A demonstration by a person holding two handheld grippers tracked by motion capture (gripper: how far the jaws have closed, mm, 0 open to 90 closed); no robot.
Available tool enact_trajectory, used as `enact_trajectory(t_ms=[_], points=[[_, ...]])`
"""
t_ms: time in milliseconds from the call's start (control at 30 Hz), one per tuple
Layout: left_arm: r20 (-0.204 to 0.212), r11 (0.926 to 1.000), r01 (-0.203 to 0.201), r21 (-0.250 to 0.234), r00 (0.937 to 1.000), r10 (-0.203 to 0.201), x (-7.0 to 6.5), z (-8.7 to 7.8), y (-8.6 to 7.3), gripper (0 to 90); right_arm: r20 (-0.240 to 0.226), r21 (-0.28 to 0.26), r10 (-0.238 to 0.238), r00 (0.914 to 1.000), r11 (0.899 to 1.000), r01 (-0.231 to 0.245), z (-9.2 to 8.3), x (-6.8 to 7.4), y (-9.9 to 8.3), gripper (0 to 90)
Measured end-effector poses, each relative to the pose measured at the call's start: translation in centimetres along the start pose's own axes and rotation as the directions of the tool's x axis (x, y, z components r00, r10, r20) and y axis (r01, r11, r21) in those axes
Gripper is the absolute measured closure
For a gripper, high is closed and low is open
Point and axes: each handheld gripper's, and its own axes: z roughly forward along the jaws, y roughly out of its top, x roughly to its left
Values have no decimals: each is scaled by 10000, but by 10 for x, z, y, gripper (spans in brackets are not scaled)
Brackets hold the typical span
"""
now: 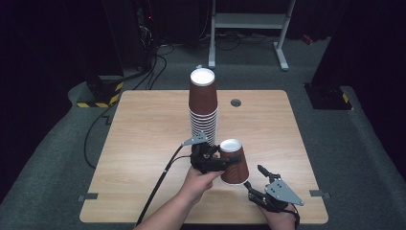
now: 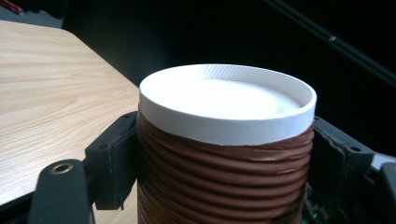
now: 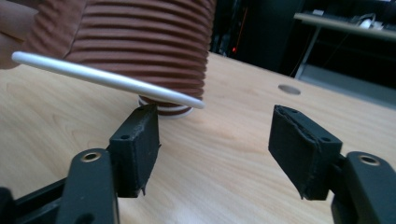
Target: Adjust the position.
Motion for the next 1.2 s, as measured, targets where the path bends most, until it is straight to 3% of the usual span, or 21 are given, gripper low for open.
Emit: enact_trajectory(t_ms=[200,300,500,567,900,1033,1200], points=[[289,9997,225,-35,9993,-224,-6,-2,2,212,-203,-441,398,9990,9982,-407,0,6,2,381],[404,9992,363,-142,9985,-357,-8,-4,5,212,-98,-851,392,9992,9956,-399,-4,10,5,388],[634,9984,528,-196,9967,-515,-9,-6,7,212,-13,-1136,261,9997,9932,-261,-6,15,5,438],[958,9960,870,-183,9918,-849,-8,-5,7,212,18,-1326,188,9998,9910,-184,-7,16,5,464],[1343,9895,1433,-194,9811,-1395,-6,-1,5,212,121,-1832,-63,9999,9830,85,-11,18,6,574],[1606,9836,1796,-156,9714,-1748,-2,2,2,212,167,-1909,-168,9997,9814,197,-10,17,5,620],[1572,9822,1875,-117,9704,-1834,1,3,1,212,287,-2060,-121,9995,9784,178,-11,15,6,677]])
